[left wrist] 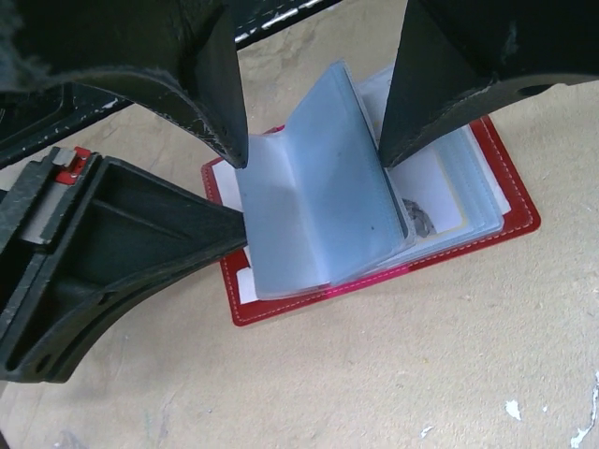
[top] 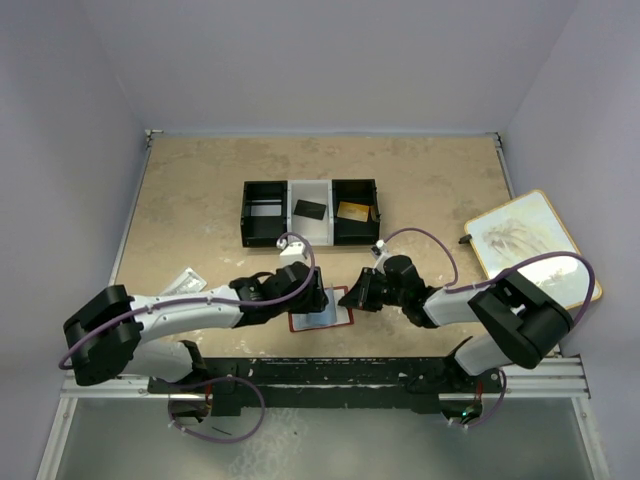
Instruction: Take the credit cards out of the card holder
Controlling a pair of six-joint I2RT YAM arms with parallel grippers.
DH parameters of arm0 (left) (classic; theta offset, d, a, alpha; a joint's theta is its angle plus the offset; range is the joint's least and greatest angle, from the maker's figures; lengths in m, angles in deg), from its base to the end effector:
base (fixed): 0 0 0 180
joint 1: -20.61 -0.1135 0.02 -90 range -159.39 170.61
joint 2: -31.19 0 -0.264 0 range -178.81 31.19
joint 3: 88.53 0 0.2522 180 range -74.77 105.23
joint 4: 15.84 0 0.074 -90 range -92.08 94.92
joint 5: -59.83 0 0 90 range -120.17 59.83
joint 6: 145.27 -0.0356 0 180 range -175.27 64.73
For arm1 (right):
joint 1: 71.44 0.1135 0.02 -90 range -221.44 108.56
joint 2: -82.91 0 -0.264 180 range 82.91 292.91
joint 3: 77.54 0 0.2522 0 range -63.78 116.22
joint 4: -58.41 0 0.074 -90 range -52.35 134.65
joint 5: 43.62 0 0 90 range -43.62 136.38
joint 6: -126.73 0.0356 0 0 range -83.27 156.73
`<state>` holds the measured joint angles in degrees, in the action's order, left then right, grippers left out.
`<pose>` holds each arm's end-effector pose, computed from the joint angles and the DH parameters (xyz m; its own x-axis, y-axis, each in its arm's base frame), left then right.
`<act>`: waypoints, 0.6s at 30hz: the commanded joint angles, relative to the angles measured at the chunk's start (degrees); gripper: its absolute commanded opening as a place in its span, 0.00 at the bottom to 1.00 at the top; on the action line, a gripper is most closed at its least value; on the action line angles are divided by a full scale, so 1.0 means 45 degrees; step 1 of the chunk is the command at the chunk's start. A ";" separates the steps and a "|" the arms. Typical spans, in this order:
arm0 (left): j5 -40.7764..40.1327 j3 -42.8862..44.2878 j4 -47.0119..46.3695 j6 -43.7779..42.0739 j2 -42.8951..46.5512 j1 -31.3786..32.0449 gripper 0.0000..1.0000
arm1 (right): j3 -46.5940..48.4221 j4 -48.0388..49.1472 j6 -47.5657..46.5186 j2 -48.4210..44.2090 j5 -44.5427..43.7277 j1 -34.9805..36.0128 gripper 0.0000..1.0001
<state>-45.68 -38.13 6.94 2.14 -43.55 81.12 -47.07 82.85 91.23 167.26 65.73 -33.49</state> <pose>0.1333 -0.2164 0.1849 -0.8255 -0.1895 -0.5316 0.0996 0.8782 -0.4678 0.1791 0.1547 0.1196 -0.8827 0.2857 -0.3731 -0.1535 0.5751 0.8036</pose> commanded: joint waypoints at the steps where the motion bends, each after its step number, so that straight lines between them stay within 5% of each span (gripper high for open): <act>1: -0.0615 0.1137 0.1308 -0.0042 -0.0288 0.0196 0.56 | -0.0017 -0.1317 -0.0404 0.0356 -0.0785 0.0021 0.14; 18: -0.2546 0.3276 0.3993 -0.0073 -0.1886 0.1550 0.59 | 0.0012 -0.1315 -0.0450 0.0043 -0.0610 0.0012 0.18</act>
<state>-54.14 -26.00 23.88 2.14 -52.49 87.27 -46.96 82.69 91.21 167.07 65.86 -33.49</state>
